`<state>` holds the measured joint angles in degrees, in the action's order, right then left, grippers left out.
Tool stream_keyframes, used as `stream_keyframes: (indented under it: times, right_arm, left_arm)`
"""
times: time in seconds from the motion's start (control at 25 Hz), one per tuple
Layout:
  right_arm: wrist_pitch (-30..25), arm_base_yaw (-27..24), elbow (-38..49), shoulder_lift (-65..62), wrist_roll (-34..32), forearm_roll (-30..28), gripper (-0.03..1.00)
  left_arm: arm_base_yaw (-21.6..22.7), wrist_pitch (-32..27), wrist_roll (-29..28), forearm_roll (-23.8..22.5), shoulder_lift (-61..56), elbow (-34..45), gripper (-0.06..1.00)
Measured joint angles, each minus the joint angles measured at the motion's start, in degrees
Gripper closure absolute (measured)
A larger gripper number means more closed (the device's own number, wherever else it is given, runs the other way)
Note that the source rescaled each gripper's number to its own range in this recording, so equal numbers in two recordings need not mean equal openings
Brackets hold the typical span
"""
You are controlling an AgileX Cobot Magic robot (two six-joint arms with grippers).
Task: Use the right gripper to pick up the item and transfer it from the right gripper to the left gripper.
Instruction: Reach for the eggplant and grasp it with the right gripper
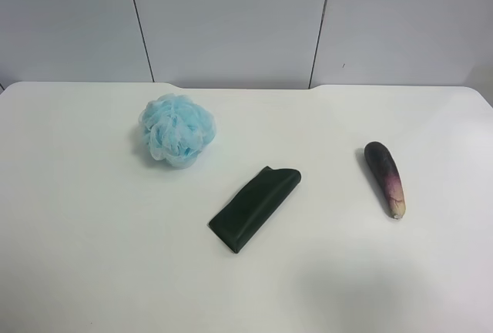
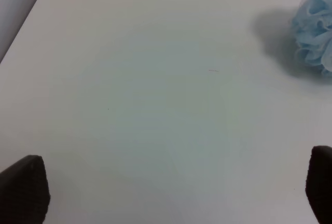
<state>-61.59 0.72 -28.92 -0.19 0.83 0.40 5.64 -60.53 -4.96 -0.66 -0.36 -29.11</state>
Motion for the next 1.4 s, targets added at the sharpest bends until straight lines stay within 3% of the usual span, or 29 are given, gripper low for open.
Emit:
stream_keyframes:
  times: [1.16,1.4]
  right_arm:
    - [-0.16,0.00,0.00,0.16,0.00,0.00,-0.03]
    - [-4.57,0.00,-6.11,14.14,-1.54,-3.32,-0.03]
  left_arm:
    - [0.00,0.00,0.00,0.00,0.00,0.00,-0.06]
    - [0.00,0.00,0.00,0.00,0.00,0.00,-0.06]
